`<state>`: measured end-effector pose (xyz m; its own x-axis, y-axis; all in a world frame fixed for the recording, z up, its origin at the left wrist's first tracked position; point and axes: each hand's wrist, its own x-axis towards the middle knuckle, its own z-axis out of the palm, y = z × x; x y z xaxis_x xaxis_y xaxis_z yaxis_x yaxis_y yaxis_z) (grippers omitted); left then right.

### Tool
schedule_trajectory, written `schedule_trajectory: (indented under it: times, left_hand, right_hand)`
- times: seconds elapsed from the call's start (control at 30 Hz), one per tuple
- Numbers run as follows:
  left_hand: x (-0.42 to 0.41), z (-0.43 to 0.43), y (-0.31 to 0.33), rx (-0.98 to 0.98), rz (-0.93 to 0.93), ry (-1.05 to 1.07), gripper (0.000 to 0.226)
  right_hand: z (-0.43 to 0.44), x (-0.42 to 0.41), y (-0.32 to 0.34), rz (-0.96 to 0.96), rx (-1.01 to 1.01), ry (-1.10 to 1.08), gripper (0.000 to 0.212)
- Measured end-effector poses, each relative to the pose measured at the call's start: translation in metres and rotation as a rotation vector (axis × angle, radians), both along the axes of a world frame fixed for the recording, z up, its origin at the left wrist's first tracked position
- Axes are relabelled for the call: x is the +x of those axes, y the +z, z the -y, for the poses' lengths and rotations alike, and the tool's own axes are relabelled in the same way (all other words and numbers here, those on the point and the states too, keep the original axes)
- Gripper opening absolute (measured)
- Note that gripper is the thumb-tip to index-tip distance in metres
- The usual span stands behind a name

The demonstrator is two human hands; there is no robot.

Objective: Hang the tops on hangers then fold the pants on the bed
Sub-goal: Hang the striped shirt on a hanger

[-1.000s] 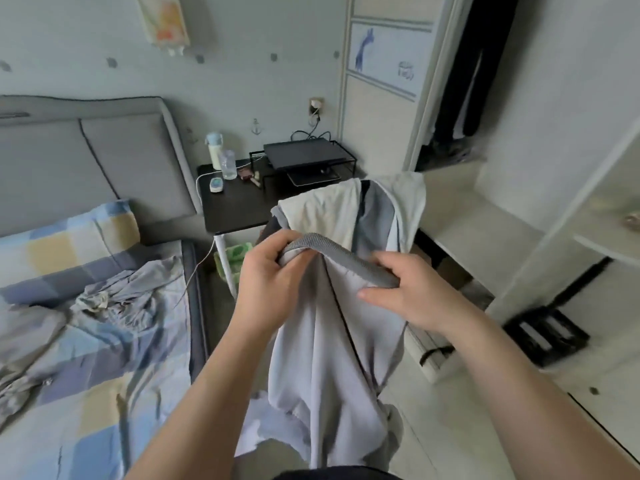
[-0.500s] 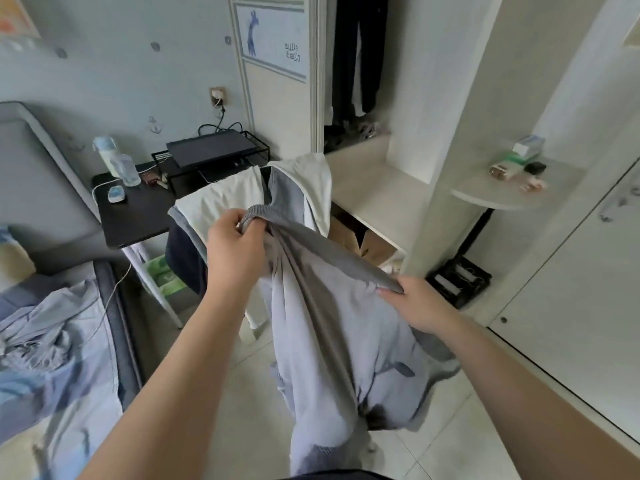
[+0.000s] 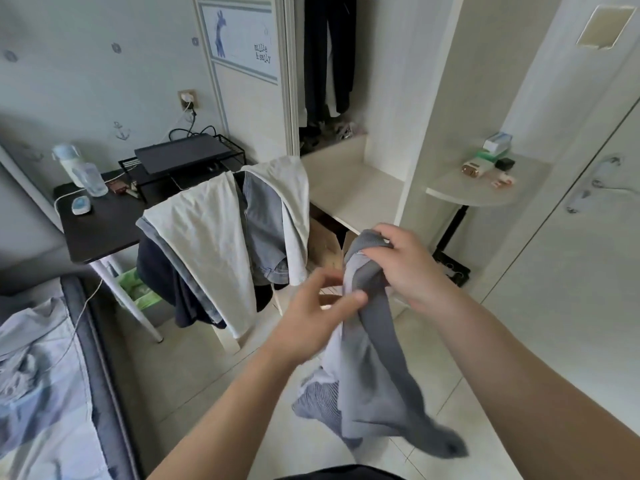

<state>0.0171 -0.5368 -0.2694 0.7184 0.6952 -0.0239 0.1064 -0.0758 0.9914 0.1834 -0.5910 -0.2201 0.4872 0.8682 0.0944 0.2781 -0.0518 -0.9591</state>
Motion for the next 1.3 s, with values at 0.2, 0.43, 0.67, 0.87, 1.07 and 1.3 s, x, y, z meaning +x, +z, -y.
schedule_trajectory:
  times: [0.2,0.43,0.67,0.87,1.07,1.3]
  left_hand:
    - [0.012,0.005,-0.019,0.211,-0.052,0.199,0.010]
    - [0.004,-0.011,0.004,0.114,0.198,0.361,0.029]
    - [-0.001,-0.019,0.029,-0.146,0.304,0.344,0.031]
    - [-0.007,-0.026,0.030,-0.224,0.295,0.334,0.035]
    - [-0.019,-0.047,0.011,-0.054,0.023,0.345,0.024]
    - [-0.024,-0.017,-0.012,0.097,-0.154,0.111,0.054]
  right_hand:
    - [-0.005,-0.004,0.000,-0.361,0.089,0.045,0.022]
    - [0.010,0.002,-0.020,-0.388,0.016,0.111,0.020]
    - [0.030,-0.019,-0.090,-0.032,-0.299,0.250,0.038]
    - [0.029,-0.022,-0.130,0.165,-0.469,0.182,0.037]
    - [0.028,-0.010,-0.113,-0.023,-0.357,0.057,0.019]
    - [0.019,-0.019,-0.074,-0.342,-0.153,0.004,0.018]
